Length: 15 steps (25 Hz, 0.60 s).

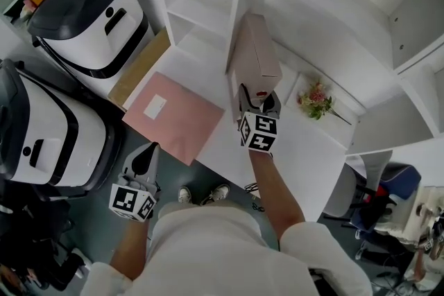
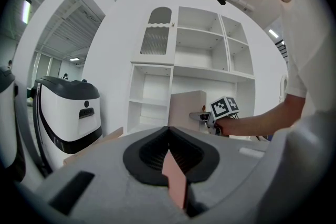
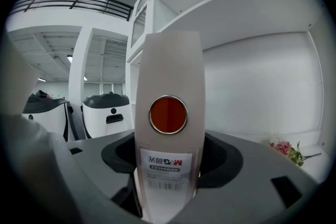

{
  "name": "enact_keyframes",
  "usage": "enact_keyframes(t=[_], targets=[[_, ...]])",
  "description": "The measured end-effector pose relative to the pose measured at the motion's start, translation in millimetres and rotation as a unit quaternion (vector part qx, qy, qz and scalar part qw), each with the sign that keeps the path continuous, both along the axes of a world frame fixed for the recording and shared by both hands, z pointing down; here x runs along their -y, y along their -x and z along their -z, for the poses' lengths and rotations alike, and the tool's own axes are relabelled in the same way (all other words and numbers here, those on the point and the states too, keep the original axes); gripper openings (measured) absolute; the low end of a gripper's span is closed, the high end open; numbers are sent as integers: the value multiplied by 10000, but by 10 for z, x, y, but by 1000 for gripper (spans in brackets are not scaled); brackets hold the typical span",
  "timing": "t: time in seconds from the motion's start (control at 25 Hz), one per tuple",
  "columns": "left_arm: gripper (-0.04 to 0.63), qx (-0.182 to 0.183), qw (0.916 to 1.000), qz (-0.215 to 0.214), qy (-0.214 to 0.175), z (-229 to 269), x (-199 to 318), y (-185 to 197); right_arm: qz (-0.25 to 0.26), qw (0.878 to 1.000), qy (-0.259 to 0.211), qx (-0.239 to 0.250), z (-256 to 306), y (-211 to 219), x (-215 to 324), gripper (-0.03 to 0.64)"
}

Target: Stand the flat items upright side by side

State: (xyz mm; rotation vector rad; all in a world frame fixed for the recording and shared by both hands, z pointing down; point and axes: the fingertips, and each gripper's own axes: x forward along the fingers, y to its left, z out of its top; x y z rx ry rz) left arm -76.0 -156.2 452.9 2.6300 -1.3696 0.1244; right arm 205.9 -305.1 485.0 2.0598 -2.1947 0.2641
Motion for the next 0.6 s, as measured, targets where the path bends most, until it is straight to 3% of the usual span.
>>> enact_keyframes(t=[0.6], targets=[[15, 10, 9998, 168, 49, -14, -47, 111, 509, 9971, 529, 182, -235, 369, 244, 337]])
